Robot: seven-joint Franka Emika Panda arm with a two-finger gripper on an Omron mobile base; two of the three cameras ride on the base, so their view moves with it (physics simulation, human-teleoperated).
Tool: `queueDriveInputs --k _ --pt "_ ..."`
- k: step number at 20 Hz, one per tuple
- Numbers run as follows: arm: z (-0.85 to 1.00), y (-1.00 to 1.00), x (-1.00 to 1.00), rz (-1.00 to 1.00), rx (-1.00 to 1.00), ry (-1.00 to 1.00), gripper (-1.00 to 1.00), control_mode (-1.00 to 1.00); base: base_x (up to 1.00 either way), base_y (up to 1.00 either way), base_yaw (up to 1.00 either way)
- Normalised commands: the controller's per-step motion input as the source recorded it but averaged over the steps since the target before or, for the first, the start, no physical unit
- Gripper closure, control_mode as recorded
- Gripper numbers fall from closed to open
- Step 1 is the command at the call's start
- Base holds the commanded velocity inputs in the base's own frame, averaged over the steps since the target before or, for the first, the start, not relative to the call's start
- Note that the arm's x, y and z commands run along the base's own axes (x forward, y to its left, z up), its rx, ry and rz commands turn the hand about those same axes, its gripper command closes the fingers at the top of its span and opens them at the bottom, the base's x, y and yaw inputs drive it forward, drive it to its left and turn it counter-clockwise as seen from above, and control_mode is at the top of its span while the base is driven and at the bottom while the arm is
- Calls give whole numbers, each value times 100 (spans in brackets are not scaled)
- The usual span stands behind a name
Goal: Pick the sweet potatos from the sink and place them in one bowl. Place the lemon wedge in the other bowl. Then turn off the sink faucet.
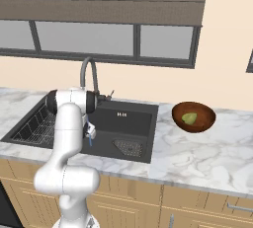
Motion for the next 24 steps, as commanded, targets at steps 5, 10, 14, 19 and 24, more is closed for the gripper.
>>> queueDriveInputs --k 5,10,14,19,24 --pt "-12 0 7 0 0 -7 100 -100 0 0 0" --pt "-15 2 2 0 0 -3 100 -100 0 0 0" --pt "-5 1 0 0 -1 1 100 -100 0 0 0" --pt "45 -1 -45 0 0 -15 100 -100 0 0 0" --pt "100 -6 -47 -1 -1 -14 100 -100 0 0 0"
